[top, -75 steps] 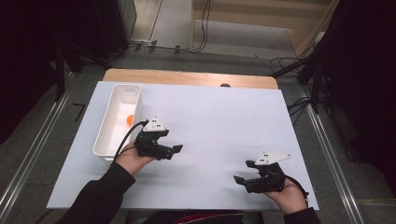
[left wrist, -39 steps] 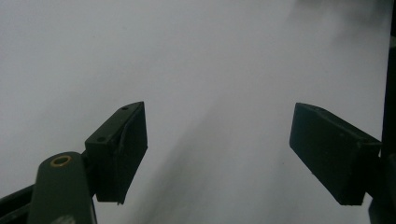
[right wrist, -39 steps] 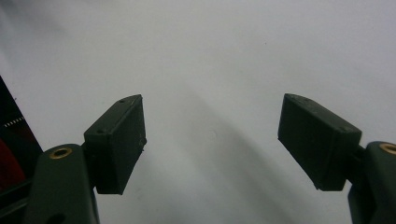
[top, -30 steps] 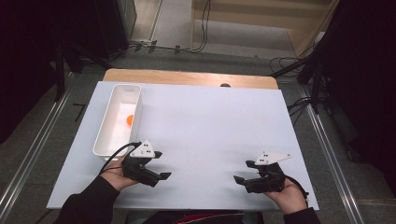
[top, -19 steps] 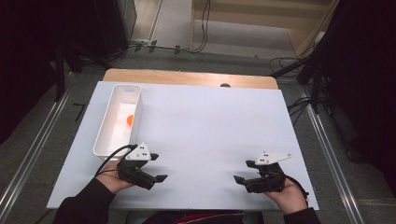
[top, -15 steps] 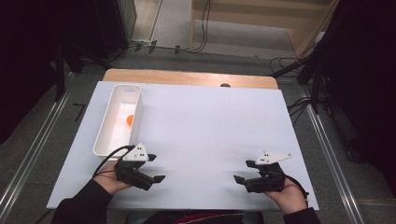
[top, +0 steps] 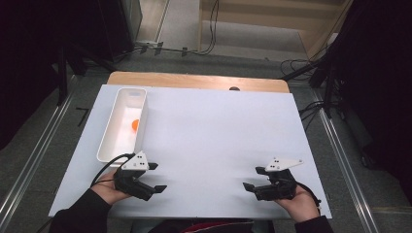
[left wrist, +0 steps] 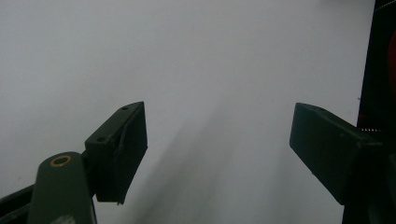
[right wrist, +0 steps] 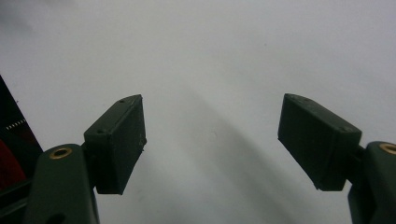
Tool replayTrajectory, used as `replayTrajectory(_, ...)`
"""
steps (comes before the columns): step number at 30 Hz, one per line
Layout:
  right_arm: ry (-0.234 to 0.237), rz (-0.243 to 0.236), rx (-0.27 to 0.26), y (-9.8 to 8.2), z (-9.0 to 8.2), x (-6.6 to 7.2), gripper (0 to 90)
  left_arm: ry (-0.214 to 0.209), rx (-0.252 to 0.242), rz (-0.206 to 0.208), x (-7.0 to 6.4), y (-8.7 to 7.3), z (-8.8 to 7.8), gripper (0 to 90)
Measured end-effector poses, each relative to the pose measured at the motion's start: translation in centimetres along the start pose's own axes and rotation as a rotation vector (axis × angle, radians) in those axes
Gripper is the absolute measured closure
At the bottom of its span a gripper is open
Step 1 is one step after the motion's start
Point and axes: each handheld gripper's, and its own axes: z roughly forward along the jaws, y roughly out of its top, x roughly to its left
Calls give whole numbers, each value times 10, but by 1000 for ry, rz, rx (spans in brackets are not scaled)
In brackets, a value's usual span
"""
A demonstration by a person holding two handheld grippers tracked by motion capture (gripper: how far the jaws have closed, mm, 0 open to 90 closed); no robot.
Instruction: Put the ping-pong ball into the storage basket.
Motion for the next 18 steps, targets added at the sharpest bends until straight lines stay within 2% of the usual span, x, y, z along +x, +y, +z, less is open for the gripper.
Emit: replayTrajectory(18, 1, 2, 0, 0, 0, 0, 217, -17, 25, 8, 0, -1, 2, 191)
